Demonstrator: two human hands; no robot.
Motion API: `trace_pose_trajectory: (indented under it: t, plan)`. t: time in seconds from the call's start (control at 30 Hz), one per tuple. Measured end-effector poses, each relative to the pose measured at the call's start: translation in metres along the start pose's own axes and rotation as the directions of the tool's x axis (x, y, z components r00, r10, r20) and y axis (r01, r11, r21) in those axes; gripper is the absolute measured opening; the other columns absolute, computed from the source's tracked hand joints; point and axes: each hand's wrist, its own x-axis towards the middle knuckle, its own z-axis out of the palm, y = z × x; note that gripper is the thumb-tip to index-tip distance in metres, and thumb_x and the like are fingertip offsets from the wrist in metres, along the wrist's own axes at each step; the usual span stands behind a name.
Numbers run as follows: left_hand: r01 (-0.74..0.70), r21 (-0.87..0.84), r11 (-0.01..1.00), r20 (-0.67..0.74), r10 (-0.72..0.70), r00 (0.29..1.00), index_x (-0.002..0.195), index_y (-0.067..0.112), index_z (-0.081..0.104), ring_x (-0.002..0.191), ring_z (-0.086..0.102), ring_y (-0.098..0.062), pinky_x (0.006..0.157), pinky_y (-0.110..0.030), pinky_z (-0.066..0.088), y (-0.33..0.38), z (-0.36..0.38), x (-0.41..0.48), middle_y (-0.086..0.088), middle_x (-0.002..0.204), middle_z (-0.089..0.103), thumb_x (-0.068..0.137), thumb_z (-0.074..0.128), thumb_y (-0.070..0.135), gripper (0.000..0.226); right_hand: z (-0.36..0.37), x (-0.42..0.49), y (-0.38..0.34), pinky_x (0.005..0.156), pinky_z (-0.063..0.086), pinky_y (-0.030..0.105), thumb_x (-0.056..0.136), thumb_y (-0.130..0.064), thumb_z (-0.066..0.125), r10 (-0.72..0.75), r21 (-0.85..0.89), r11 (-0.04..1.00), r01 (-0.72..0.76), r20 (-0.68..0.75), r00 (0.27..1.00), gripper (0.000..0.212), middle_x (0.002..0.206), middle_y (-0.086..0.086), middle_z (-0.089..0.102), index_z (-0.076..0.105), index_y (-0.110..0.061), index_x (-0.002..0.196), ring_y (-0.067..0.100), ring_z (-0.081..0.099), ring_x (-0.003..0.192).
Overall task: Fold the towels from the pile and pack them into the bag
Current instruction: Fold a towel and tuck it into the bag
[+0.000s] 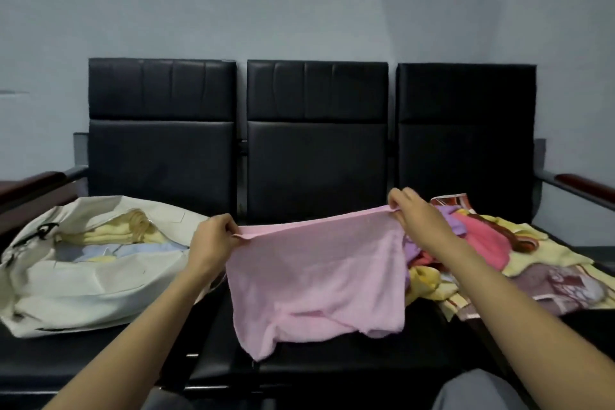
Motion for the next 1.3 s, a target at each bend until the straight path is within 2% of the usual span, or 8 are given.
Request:
trace_pose_trajectory:
  t: [0.13, 0.37, 0.6, 0.73, 0.9, 1.17, 1.23, 1.3]
  plan:
    - [-0.079, -0.076, 0.994, -0.031, 0.077, 0.997, 0.064, 0.011, 0.058, 0.069, 0.057, -0.02, 0.055, -0.028, 0.041, 0.045, -0.046, 0.017, 0.0, 0.066, 0.06, 0.066, 0.086, 0.017, 0.029, -0.061, 0.005, -0.017, 0.061, 0.041, 0.042, 0.094, -0.012, 0.051, -0.005, -0.043, 0.999, -0.001, -0.147, 0.989, 0.012, 0.09, 0.009, 0.046, 0.041, -0.017, 0.088, 0.036, 0.052, 0.072]
    - [-0.141, -0.428, 0.893, 0.253, 0.268, 0.93, 0.076, 0.006, 0.06, 0.072, 0.067, -0.013, 0.07, -0.026, 0.052, 0.089, -0.129, 0.022, 0.0, 0.072, 0.068, 0.076, 0.072, 0.028, 0.026, -0.141, -0.001, -0.032, 0.055, 0.038, 0.033, 0.095, -0.012, 0.053, 0.004, 0.011, 1.0, 0.0, -0.363, 0.932, 0.014, 0.086, 0.008, 0.051, 0.044, -0.011, 0.085, 0.03, 0.052, 0.07]
    - [-0.156, -0.319, 0.935, 0.16, 0.215, 0.963, 0.077, 0.002, 0.06, 0.077, 0.065, -0.022, 0.074, -0.032, 0.055, 0.111, -0.15, 0.031, -0.012, 0.079, 0.067, 0.072, 0.081, 0.013, 0.024, -0.164, -0.005, -0.04, 0.07, 0.053, 0.035, 0.097, -0.013, 0.051, 0.027, 0.08, 0.997, 0.008, -0.426, 0.904, 0.006, 0.092, 0.006, 0.052, 0.048, -0.011, 0.092, 0.022, 0.055, 0.077]
    - [-0.198, -0.095, 0.976, 0.139, 0.21, 0.968, 0.073, 0.009, 0.054, 0.066, 0.049, -0.016, 0.057, -0.025, 0.037, 0.117, -0.135, 0.036, -0.003, 0.071, 0.057, 0.072, 0.083, 0.013, 0.029, -0.153, -0.002, -0.03, 0.072, 0.054, 0.037, 0.097, -0.012, 0.051, 0.062, 0.108, 0.994, -0.026, -0.342, 0.938, 0.006, 0.094, 0.005, 0.052, 0.047, -0.013, 0.093, 0.023, 0.056, 0.08]
    - [-0.236, 0.181, 0.955, 0.162, 0.208, 0.965, 0.09, 0.008, 0.063, 0.077, 0.05, -0.017, 0.057, -0.024, 0.035, 0.107, -0.094, 0.048, -0.003, 0.085, 0.058, 0.077, 0.077, 0.012, 0.019, -0.116, 0.006, -0.014, 0.068, 0.045, 0.04, 0.097, -0.013, 0.05, 0.098, 0.087, 0.993, -0.081, -0.214, 0.972, 0.008, 0.093, 0.007, 0.051, 0.044, -0.013, 0.091, 0.028, 0.055, 0.078]
    - [-0.204, 0.064, 0.977, -0.237, 0.213, 0.948, 0.101, 0.005, 0.073, 0.094, 0.057, -0.032, 0.075, -0.028, 0.037, 0.111, -0.07, 0.074, -0.018, 0.103, 0.061, 0.09, 0.056, 0.004, 0.02, -0.108, 0.036, -0.029, 0.059, 0.044, 0.026, 0.098, -0.013, 0.048, 0.151, 0.222, 0.974, -0.039, -0.515, 0.844, 0.01, 0.092, 0.005, 0.048, 0.042, -0.012, 0.09, 0.02, 0.052, 0.073]
    - [-0.2, 0.048, 0.979, -0.191, 0.205, 0.96, 0.099, 0.005, 0.074, 0.089, 0.054, -0.023, 0.076, -0.026, 0.036, 0.099, -0.067, 0.062, -0.015, 0.1, 0.06, 0.089, 0.061, 0.006, 0.016, -0.1, 0.033, -0.027, 0.063, 0.046, 0.024, 0.097, -0.011, 0.05, 0.176, 0.301, 0.953, -0.034, -0.46, 0.87, 0.01, 0.093, 0.003, 0.049, 0.045, -0.012, 0.09, 0.017, 0.051, 0.076]
    - [-0.16, 0.039, 0.986, -0.054, 0.162, 0.985, 0.095, 0.006, 0.074, 0.085, 0.051, -0.018, 0.076, -0.026, 0.038, 0.079, -0.062, 0.046, -0.009, 0.093, 0.058, 0.088, 0.065, 0.008, 0.012, -0.085, 0.022, -0.016, 0.062, 0.041, 0.02, 0.094, -0.01, 0.056, 0.183, 0.405, 0.912, -0.065, -0.261, 0.948, 0.01, 0.089, 0.0, 0.052, 0.048, -0.013, 0.088, 0.011, 0.05, 0.077]
